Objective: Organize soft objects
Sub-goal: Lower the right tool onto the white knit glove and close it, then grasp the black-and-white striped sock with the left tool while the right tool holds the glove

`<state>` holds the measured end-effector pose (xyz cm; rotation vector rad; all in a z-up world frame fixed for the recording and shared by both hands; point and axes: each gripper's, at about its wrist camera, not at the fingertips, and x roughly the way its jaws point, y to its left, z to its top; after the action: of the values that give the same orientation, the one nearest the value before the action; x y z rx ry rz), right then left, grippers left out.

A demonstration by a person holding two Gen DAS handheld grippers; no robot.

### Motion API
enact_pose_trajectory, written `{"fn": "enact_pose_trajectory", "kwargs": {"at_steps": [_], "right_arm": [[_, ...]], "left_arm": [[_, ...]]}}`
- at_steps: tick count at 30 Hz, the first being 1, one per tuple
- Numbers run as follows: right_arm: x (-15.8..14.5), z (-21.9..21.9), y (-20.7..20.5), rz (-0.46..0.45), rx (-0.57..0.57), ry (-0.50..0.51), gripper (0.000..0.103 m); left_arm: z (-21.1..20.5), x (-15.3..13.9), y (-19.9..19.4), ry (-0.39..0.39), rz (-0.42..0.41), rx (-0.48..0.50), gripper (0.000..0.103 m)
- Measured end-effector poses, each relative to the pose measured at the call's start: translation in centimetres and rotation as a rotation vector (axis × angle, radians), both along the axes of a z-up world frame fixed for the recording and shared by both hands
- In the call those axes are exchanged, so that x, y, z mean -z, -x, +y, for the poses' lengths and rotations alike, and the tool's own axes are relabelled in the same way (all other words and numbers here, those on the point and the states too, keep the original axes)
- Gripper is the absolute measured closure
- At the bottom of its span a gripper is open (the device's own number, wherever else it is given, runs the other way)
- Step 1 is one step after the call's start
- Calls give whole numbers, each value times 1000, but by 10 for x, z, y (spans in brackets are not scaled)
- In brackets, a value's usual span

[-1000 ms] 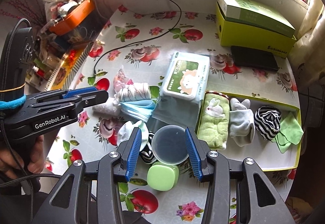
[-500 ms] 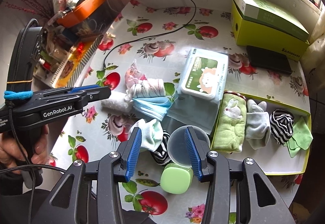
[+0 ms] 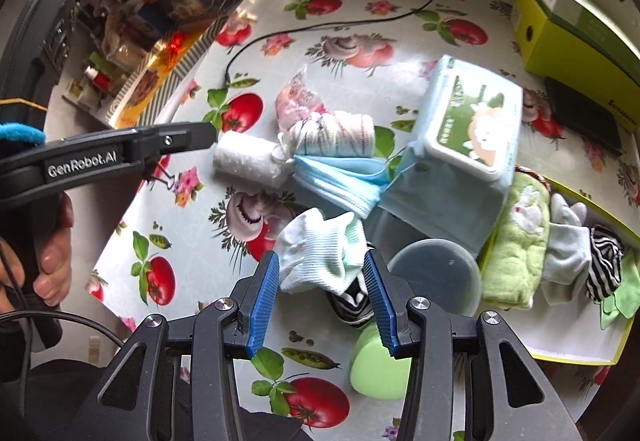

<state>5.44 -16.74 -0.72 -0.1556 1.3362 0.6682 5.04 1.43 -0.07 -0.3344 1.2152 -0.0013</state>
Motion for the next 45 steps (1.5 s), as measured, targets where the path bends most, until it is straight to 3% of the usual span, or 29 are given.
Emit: {"fn": "enact_pose_trajectory", "kwargs": {"at_steps": [12,23,25,26,27,30,36,45], "right_arm": [[42,32,-5,52,-72,126,60],[56,47,-7,38,-123,212,57],[57,49,-5,22,-140,221,68],[57,50,-5,23,-146,216,82],[56,50,-4,24,-150,207,84],[50,51,0,4,-163,187,90],[19,44,3,-33,-145,114,91],[-26,-3,-9,-100,-3,59,91]], "left_arm": [[30,12,14,34,18,-70,72],[39,18,20,63,23,-90,72],[39,18,20,67,24,-90,72],[39,18,20,68,24,-90,72],[39,18,20,69,24,-89,72],[40,18,21,71,21,-87,72],[38,18,18,77,19,-74,72],[13,25,4,110,34,10,72]]}}
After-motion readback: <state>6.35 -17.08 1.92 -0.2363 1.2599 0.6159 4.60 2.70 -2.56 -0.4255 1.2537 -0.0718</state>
